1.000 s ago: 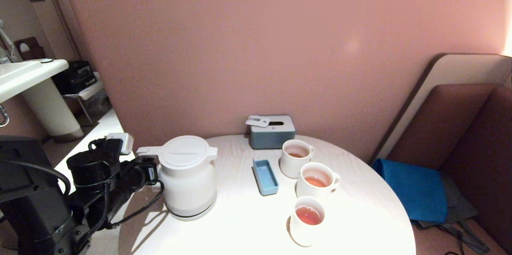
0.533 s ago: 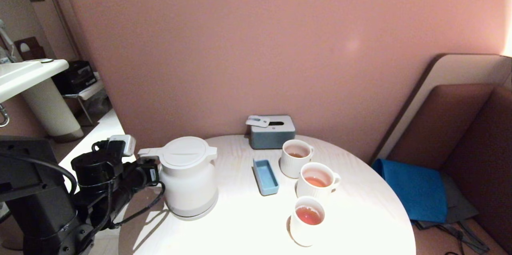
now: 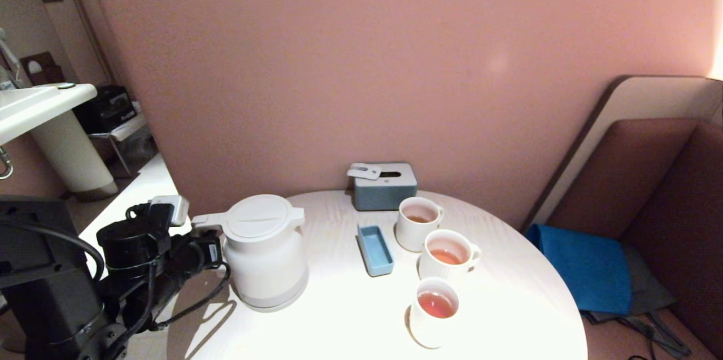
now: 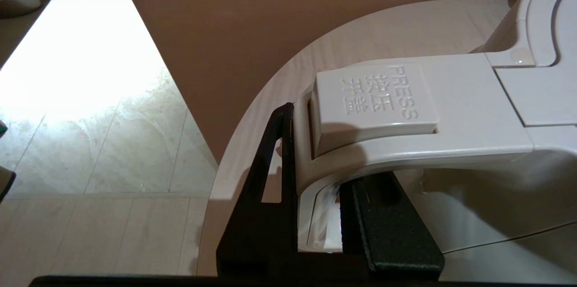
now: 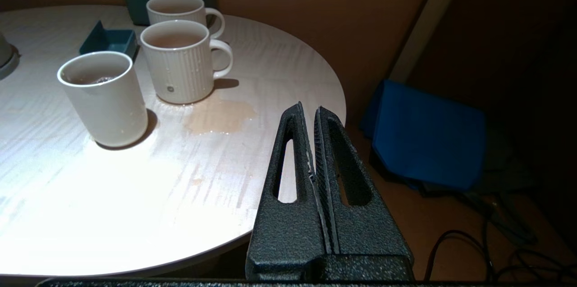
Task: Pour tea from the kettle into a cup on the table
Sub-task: Put down the kettle on the table
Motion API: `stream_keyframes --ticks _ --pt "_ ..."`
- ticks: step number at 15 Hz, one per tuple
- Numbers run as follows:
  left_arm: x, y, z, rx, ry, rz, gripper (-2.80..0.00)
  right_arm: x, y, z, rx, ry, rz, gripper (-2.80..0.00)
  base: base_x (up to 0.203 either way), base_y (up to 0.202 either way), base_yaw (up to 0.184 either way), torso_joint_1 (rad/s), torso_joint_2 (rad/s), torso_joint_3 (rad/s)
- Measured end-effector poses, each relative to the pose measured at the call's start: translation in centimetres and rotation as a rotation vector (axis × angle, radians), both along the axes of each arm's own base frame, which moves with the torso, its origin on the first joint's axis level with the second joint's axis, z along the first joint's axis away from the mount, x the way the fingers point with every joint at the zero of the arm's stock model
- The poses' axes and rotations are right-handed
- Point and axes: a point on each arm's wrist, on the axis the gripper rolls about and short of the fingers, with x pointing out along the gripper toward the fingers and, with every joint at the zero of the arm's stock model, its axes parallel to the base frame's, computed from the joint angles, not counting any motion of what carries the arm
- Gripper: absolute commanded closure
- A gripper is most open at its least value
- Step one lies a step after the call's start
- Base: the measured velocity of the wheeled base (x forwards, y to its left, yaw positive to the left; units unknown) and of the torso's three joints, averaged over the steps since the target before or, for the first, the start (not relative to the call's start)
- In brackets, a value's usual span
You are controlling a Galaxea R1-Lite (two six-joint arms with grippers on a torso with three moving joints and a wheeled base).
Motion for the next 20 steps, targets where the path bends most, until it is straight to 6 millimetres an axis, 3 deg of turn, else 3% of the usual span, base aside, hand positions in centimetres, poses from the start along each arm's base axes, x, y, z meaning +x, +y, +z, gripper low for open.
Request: stream_keyframes --ticks 8,9,20 --pt "-0.9 0.2 -0.1 0.046 0.023 0.000 0.00 0.0 0.0 0.0 0.000 0.000 -0.001 0.00 0.000 0.000 0.000 0.000 0.00 0.000" --pt "-0.9 0.2 -0.1 0.046 0.023 0.002 -2.80 0.0 0.0 0.0 0.000 0.000 0.000 0.00 0.000 0.000 0.000 0.000 0.00 0.000" --pt "-1.6 0.4 -0.1 0.042 0.039 0.011 -2.80 0.0 0.0 0.0 0.000 0.000 0.000 0.00 0.000 0.000 0.000 0.000 0.00 0.000"
